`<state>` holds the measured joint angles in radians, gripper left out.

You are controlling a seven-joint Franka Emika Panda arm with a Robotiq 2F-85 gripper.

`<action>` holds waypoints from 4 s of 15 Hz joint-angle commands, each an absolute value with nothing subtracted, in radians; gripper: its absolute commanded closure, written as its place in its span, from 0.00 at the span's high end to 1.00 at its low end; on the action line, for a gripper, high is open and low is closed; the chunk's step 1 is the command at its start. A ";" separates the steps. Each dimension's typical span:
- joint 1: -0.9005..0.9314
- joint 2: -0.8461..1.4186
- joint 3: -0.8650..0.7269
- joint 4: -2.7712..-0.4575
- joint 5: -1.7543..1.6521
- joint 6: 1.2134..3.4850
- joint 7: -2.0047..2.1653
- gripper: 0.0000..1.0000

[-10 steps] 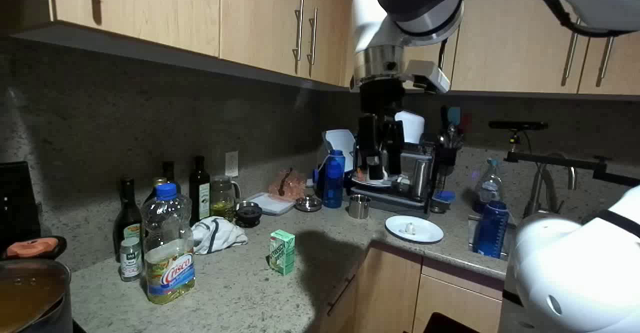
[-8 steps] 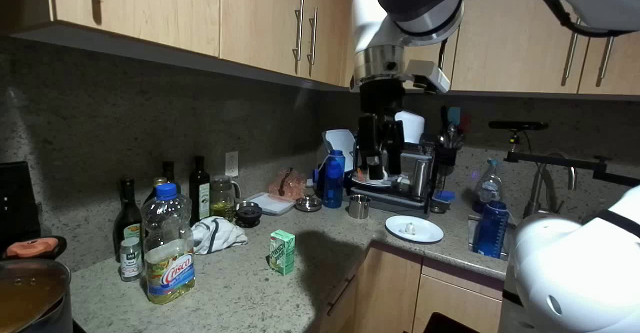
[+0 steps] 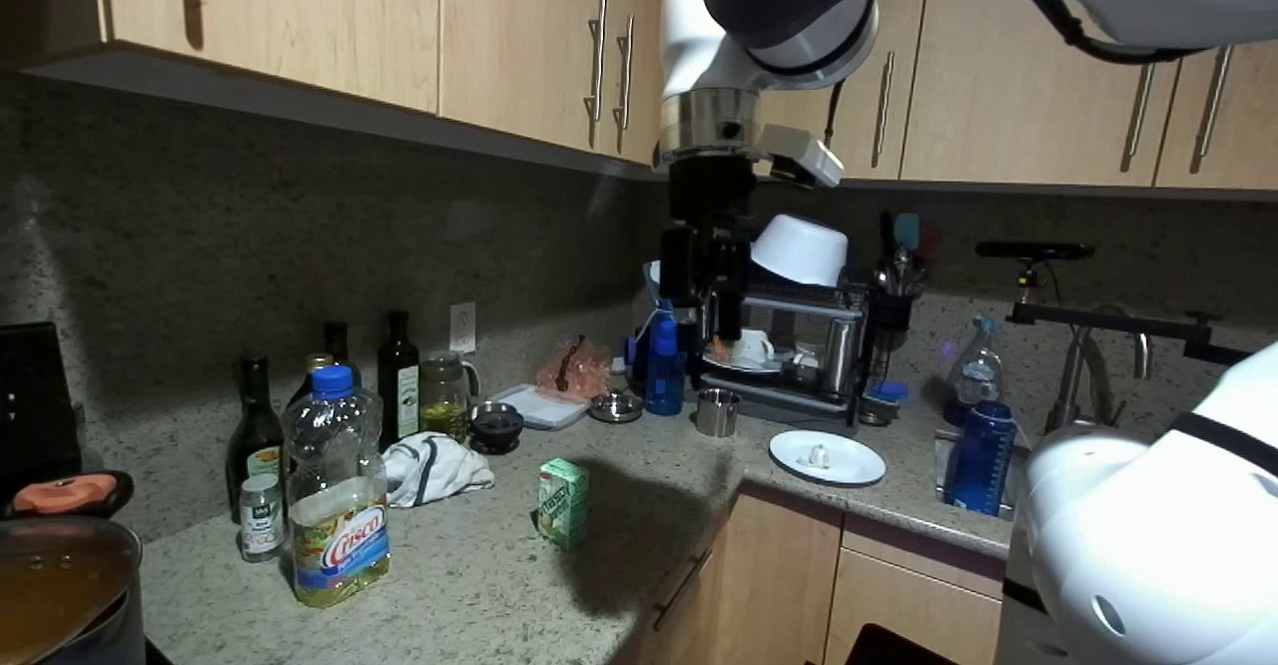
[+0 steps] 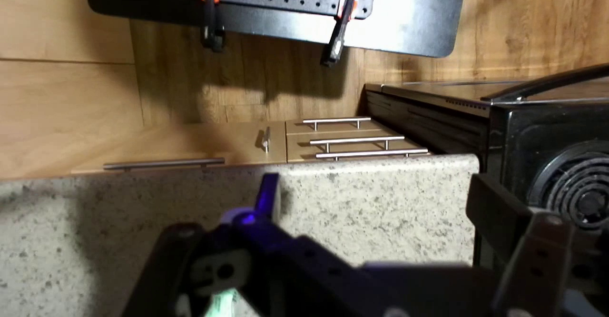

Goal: Put the towel on the green box

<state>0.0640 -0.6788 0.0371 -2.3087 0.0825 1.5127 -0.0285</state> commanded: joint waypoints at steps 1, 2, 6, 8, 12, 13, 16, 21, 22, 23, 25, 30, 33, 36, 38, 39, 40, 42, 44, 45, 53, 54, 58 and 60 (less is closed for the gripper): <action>0.084 -0.535 0.071 -2.187 0.071 1.598 -0.053 1.00; 0.091 -0.503 0.081 -2.159 0.066 1.632 -0.055 1.00; 0.119 -0.383 0.109 -2.083 0.065 1.733 -0.076 1.00; 0.116 -0.423 0.102 -2.123 0.077 1.727 -0.054 1.00; 0.119 -0.383 0.107 -2.097 0.077 1.729 -0.055 1.00; 0.121 -0.382 0.094 -2.117 0.114 1.769 -0.064 1.00; 0.115 -0.344 0.088 -2.138 0.120 1.874 -0.069 1.00; 0.114 -0.216 0.079 -2.138 0.103 2.063 -0.102 1.00; 0.116 -0.181 0.078 -2.127 0.107 2.088 -0.119 1.00; 0.115 -0.145 0.083 -2.114 0.095 2.106 -0.118 1.00; 0.113 -0.086 0.092 -2.089 0.063 2.138 -0.107 1.00; 0.114 -0.065 0.099 -2.086 0.039 2.133 -0.097 1.00; 0.112 -0.044 0.097 -2.075 0.047 2.156 -0.087 1.00; 0.098 0.027 0.088 -2.047 0.032 2.232 -0.014 1.00; 0.093 0.095 0.079 -2.015 0.054 2.293 0.013 1.00; 0.090 0.128 0.076 -2.001 0.039 2.326 0.029 1.00; 0.087 0.165 0.072 -1.977 0.033 2.357 0.044 1.00; 0.090 0.230 0.063 -1.932 -0.008 2.426 0.071 1.00; 0.100 0.279 0.049 -1.884 -0.060 2.479 0.094 1.00; 0.103 0.292 0.044 -1.869 -0.079 2.507 0.100 1.00; 0.099 0.292 0.045 -1.873 -0.097 2.530 0.088 1.00; 0.100 0.289 0.041 -1.874 -0.099 2.527 0.096 1.00; 0.099 0.296 0.017 -1.862 -0.110 2.518 0.125 1.00; 0.098 0.318 -0.002 -1.848 -0.118 2.525 0.144 1.00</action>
<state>0.0944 0.2966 0.0214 -1.8715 -0.0932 2.5335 0.0895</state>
